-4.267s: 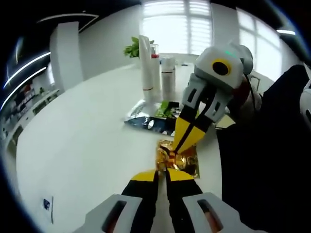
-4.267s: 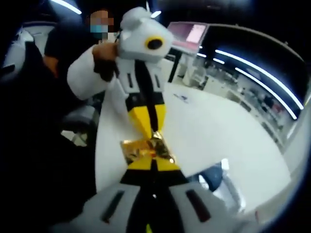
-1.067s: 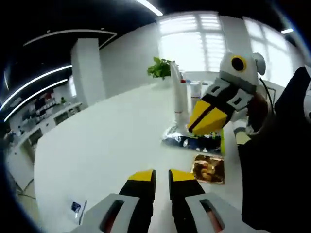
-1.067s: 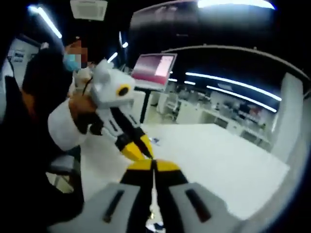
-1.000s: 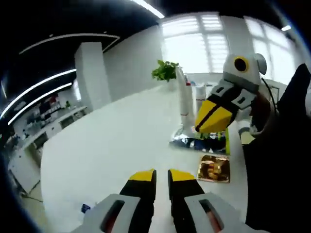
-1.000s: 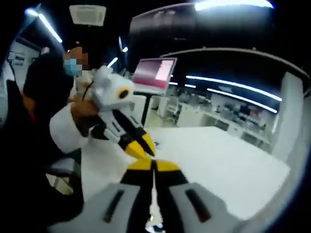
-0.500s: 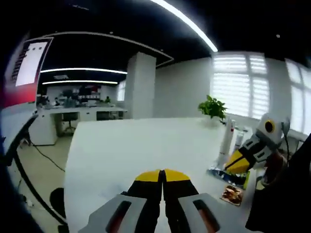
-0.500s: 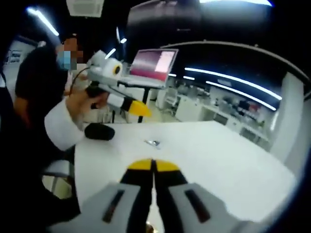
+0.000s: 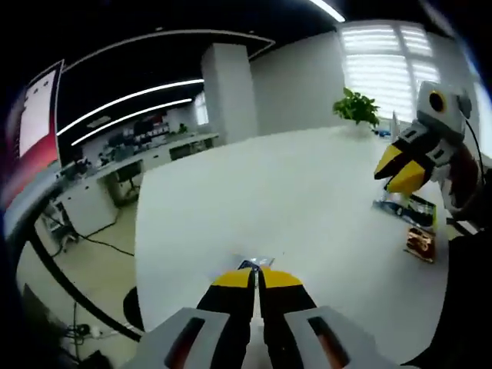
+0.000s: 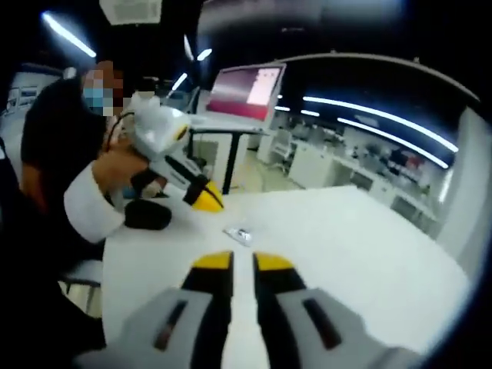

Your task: Arrange the skincare products in the storage area until every visible bottle or jar stands upright without overlapping.

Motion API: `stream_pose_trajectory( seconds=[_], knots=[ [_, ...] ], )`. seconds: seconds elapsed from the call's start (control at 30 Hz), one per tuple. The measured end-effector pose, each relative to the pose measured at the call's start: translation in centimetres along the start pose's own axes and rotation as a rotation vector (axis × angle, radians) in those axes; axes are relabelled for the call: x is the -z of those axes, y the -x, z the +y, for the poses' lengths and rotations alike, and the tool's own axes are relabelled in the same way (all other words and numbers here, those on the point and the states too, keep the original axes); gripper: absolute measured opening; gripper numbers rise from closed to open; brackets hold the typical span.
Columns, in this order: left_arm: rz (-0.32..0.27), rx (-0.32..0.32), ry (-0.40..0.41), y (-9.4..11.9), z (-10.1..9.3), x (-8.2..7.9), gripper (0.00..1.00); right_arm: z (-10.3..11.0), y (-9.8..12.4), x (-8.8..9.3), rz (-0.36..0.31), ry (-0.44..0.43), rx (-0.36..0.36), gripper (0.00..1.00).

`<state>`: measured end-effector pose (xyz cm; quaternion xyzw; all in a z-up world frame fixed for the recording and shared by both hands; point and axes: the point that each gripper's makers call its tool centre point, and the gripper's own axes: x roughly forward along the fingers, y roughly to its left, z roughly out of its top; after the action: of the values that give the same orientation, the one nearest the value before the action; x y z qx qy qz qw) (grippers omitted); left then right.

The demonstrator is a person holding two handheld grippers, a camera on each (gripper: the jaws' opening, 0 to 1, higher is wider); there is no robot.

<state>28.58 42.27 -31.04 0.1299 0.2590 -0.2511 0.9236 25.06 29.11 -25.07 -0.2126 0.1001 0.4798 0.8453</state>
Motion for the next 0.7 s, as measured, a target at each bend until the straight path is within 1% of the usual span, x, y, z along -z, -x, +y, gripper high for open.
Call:
stream_pose_trajectory(
  seconds=[0.03, 0.07, 0.1, 0.13, 0.17, 0.2, 0.27, 0.3, 0.37, 0.4, 0.47, 0.5, 0.6, 0.67, 0.7],
  knots=[
    [0.032, -0.033, -0.027, 0.1, 0.6, 0.4, 0.02, 0.2, -0.2, 0.0, 0.011, -0.01, -0.015, 0.13],
    [0.043, -0.038, -0.043, 0.0, 0.8, 0.5, 0.04, 0.2, -0.5, -0.1, 0.011, -0.012, -0.018, 0.14],
    [0.066, -0.046, -0.039, 0.0, 1.0, 0.8, 0.06, 0.3, -0.7, -0.1, 0.013, -0.011, -0.024, 0.15],
    [0.102, -0.076, -0.024, 0.1, 1.6, 1.2, 0.06, 0.4, -1.0, -0.1, 0.019, -0.009, -0.028, 0.16],
    [0.119, -0.11, -0.028, 0.2, 2.2, 1.4, 0.06, 0.5, -1.3, -0.1, 0.024, -0.007, -0.036, 0.19],
    [0.115, -0.12, -0.039, 0.2, 2.4, 1.4, 0.07, 0.7, -1.6, 0.1, 0.042, -0.006, -0.056, 0.24],
    [0.114, -0.107, -0.038, 0.1, 2.2, 1.5, 0.09, 0.8, -2.0, 0.5, 0.091, 0.019, -0.069, 0.25],
    [0.102, -0.075, -0.01, 0.0, 1.9, 1.3, 0.09, 0.7, -2.2, 0.4, 0.103, 0.04, -0.067, 0.24],
    [0.058, -0.041, -0.006, -0.2, 1.4, 0.6, 0.1, 0.6, -3.0, 0.2, 0.113, 0.055, -0.072, 0.25],
    [0.055, -0.033, -0.003, -0.2, 1.3, 0.5, 0.14, 0.5, -3.3, 0.2, 0.119, 0.055, -0.073, 0.28],
    [0.069, -0.022, -0.004, -0.2, 1.2, 0.7, 0.21, 0.3, -3.6, 0.4, 0.13, 0.048, -0.071, 0.35],
    [0.073, -0.019, -0.005, -0.2, 1.2, 0.8, 0.23, 0.2, -3.8, 0.6, 0.132, 0.041, -0.066, 0.37],
    [0.072, 0.013, 0.0, -0.1, 1.1, 1.2, 0.23, 0.0, -4.2, 1.1, 0.157, 0.032, -0.067, 0.4],
    [0.069, 0.027, 0.006, -0.1, 1.0, 1.2, 0.25, 0.1, -4.4, 1.3, 0.171, 0.03, -0.071, 0.41],
    [0.071, 0.03, 0.006, -0.2, 0.9, 1.2, 0.27, 0.1, -4.5, 1.3, 0.176, 0.031, -0.073, 0.42]
  ],
)
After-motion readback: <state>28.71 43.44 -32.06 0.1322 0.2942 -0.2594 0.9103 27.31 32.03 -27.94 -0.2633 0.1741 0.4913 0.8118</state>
